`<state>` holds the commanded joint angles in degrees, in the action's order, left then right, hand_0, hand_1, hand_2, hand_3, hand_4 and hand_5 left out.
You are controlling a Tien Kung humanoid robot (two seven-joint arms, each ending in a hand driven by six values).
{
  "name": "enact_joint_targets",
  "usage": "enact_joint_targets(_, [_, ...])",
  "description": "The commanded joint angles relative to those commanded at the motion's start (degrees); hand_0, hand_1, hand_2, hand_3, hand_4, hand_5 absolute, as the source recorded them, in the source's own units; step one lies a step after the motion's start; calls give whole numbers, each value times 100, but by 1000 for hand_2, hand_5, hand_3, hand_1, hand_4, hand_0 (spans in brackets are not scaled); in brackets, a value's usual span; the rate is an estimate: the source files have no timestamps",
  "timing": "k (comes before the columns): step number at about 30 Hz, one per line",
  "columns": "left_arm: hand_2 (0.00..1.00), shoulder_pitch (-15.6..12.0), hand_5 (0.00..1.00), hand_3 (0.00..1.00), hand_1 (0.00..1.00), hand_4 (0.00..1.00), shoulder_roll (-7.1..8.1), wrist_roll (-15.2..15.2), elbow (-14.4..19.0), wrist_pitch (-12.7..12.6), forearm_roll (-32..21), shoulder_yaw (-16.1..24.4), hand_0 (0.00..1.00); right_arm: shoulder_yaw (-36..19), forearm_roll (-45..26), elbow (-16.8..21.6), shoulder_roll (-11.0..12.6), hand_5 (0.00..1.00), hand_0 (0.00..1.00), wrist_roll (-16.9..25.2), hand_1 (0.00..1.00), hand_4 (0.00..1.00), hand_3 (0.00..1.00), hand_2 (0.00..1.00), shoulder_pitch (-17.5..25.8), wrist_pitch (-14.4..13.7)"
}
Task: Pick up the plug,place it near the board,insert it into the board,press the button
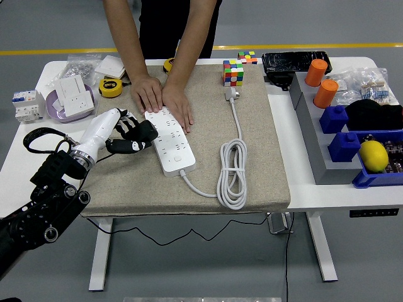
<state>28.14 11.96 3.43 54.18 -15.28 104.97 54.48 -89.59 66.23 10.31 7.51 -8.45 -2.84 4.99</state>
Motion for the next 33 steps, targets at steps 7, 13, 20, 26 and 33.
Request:
enact_joint_targets(7, [313,213,94,397,320,613,-18,49,-282,-38,88,-270,427,49,-11,0,14,785,848,3,755,998,764,739,-3,7])
enact_joint_targets(13, [313,359,91,398,324,616,-122,94,-563,-102,208,-264,427,30,24,0,16,783,849,-21,755,998,763,739,32,4])
enact_joint_targets(20, [313,508,90,399,328,617,-159,105,-762,-120,236,-408,427,48,10,0,21,783,849,-9,755,998,764,739,-4,7])
enact_joint_targets(26, [313,518,89,399,328,619,-190,111,-863,-127,267,-505,428,53,34,0,20,781,848,-18,754,998,764,738,20,13])
enact_joint_targets(33, [313,529,88,399,329,619,-201,114,-924,-141,338,-585,428,67,59,0,47,781,848,-24,754,998,763,739,54,16])
